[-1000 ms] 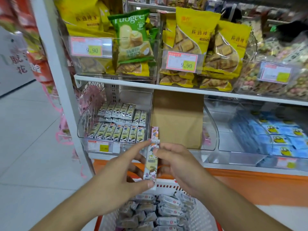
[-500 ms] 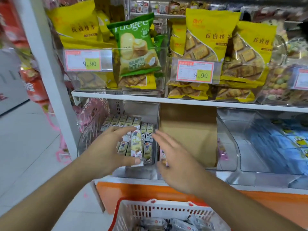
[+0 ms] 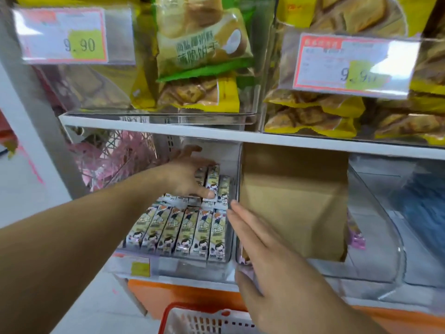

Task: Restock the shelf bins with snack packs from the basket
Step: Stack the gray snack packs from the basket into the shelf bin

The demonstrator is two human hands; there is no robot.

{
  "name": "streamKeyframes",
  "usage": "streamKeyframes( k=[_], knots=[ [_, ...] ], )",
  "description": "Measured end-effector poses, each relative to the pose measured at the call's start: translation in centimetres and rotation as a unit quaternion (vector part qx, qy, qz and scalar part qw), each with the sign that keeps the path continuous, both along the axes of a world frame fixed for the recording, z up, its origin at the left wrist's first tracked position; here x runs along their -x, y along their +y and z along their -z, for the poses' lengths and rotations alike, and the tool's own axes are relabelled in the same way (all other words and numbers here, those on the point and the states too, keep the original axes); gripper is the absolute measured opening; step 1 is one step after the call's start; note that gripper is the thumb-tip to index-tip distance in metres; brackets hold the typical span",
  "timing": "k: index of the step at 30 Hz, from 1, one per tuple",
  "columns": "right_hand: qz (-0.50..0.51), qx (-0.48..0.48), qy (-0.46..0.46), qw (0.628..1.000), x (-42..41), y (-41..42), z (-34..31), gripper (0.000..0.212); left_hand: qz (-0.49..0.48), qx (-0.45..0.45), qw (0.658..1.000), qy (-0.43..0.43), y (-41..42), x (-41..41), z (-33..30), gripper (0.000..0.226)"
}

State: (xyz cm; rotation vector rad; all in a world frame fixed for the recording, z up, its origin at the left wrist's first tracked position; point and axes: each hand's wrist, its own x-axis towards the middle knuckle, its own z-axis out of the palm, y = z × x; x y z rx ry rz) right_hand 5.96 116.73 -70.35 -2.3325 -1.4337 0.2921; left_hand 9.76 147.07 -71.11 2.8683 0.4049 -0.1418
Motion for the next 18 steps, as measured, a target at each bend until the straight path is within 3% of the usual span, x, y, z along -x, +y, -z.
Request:
streamKeyframes(
  k=[6,11,15,18],
  knots=[
    [0.003,0.002,-0.001,1.000,0.4,0.1,-0.2,0.089,-0.007,-0.004,0.999,0.052,1.6,-0.7,1.3,0.119],
    [-0.003,-0.002,-0.006,1.000,0.6,-0.2,-0.2,0.090,-0.034,-0.002,0.996,0.078,0.6,-0.4,0.4,0.113],
    [0.004,0.000,-0.001,1.000,0.8,-0.5,-0.3,0.091,-0.054,0.027,0.998,0.011,-1.1,1.8,-0.4,0.113],
    [-0.003,0.003,-0.012,1.000,1.3,-1.0,-0.5,0.086,-0.075,0.081,0.988,-0.107,-4.1,5.8,-1.3,0.082]
  ],
)
